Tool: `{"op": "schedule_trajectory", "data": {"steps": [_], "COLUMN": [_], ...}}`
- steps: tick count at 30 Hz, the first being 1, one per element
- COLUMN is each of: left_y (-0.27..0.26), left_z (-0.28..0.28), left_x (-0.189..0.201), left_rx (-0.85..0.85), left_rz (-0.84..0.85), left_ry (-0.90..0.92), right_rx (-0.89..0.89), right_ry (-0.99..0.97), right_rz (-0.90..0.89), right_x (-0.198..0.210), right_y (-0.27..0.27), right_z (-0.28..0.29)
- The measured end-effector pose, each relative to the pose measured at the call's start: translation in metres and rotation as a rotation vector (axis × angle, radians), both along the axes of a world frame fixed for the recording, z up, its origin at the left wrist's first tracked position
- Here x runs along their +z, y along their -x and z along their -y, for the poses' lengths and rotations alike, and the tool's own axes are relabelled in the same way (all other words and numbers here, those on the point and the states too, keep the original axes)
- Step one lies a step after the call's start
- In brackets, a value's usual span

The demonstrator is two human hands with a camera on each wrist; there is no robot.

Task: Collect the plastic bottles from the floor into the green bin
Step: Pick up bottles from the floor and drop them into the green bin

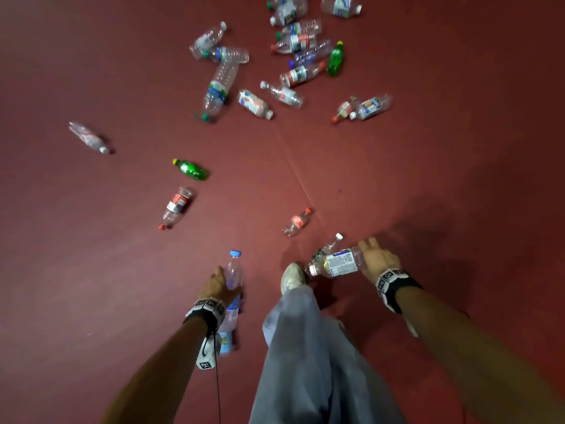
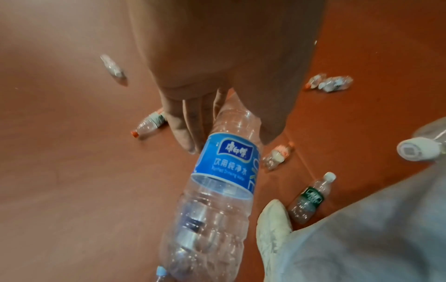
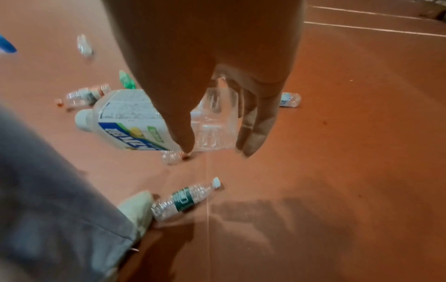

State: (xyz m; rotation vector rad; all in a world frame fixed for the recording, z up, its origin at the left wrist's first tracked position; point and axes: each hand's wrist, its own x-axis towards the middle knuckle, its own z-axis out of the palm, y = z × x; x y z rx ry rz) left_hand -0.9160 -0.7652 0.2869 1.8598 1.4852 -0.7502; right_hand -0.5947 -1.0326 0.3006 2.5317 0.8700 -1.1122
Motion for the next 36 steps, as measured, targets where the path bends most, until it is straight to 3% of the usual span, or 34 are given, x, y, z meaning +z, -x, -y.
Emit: {"op": "schedule_trajectory", "data": {"steps": [4,7,13,17,21,26,31,36], "left_y": [-0.016,-0.039,-0.106,-0.149,-0.178,-0.18,-0.137,-0.061], "left_z": [-0.01,-0.017,-0.018,-0.008,0.003,0.018,0.054,0.114], "left_x": [0.123,0.199,0.319,0.393,0.458,0.513,0.556,0.581], "left_rx": [-0.034,-0.058,-0.079,-0.042,0.002,0.145,0.357,0.602], "left_rz": [0.037,0.113,0.463,0.734,0.889,0.993,1.041,1.022], "left_ry": [-0.009,-0.027,-0.11,-0.145,-0.241,-0.346,-0.493,-0.674], "right_rx": [-0.13,-0.331,-0.754,-0.871,-0.787,-0.647,-0.436,-0.161], "right_ry": [-0.111,-0.287,-0.675,-0.848,-0.898,-1.012,-1.107,-1.083], "right_rz": [0.019,-0.034,-0.156,-0.173,-0.156,-0.279,-0.467,-0.7], "right_x": [0.129,0.207,0.311,0.375,0.438,0.496,0.53,0.558], "right_y": [0.009,0.012,0.008,-0.005,-0.035,-0.067,-0.066,-0.022], "right_z": [-0.013,-0.031,-0.063,-0.074,-0.091,-0.107,-0.12,-0.126]}}
